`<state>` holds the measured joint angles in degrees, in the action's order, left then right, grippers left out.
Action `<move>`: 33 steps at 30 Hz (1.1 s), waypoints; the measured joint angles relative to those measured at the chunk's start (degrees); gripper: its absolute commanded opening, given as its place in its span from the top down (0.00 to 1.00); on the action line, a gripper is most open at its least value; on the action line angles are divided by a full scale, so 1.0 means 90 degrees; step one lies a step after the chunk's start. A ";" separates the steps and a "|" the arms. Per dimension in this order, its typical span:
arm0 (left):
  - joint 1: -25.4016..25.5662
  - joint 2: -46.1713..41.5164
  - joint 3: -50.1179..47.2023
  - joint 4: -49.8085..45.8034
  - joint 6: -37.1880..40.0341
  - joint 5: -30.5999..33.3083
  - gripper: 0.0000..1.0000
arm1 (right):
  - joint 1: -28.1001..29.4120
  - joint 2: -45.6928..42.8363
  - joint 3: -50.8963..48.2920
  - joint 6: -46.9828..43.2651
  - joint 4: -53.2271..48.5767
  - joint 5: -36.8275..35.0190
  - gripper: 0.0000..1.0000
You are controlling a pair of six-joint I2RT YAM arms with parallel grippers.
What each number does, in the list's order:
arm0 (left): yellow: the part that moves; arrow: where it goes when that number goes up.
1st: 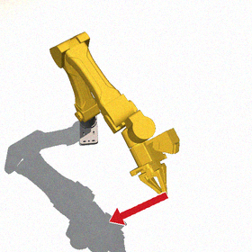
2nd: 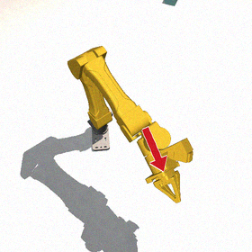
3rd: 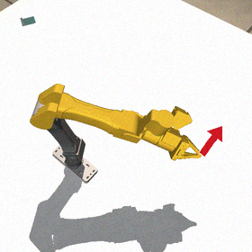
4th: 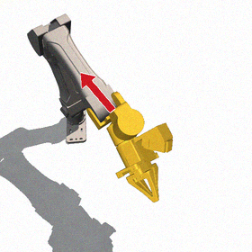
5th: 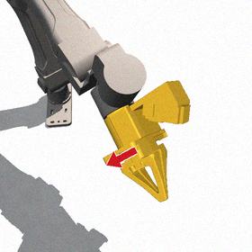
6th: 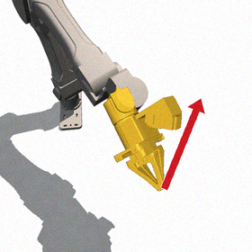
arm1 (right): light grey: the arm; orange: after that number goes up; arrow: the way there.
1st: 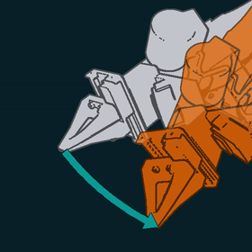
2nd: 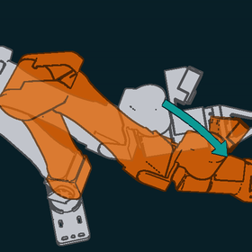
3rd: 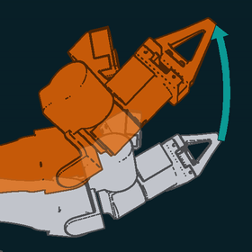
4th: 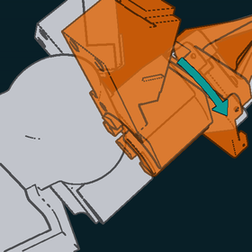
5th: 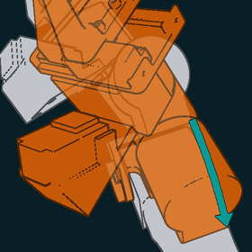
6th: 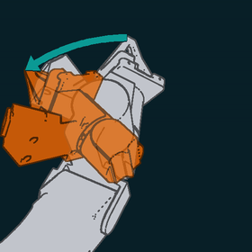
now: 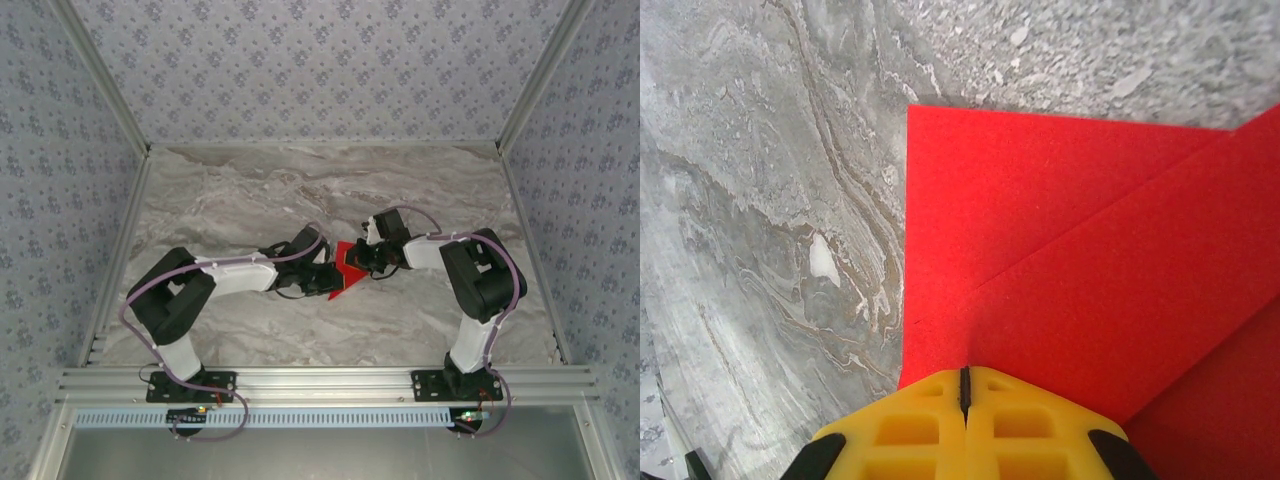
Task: Fold a paper plane with a square sheet of paper (pick it up from the middle)
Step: Fourth fold the wing at the center of the table.
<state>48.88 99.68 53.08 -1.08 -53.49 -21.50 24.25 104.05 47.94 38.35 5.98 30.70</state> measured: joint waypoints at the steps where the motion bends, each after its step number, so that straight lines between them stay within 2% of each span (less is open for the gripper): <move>1: 0.0000 0.0022 -0.0002 0.0000 -0.0024 0.0002 0.85 | 0.0000 0.0000 0.0000 0.0000 0.0002 0.0000 0.97; 33: 0.0029 0.0172 -0.0340 0.0792 -0.0384 -0.0287 0.85 | -0.0036 -0.0289 -0.0444 -0.0046 0.0219 0.0255 0.94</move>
<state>49.15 101.23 50.02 6.04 -56.95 -24.08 23.92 101.45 43.94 37.93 7.94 32.99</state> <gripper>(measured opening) 0.147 0.066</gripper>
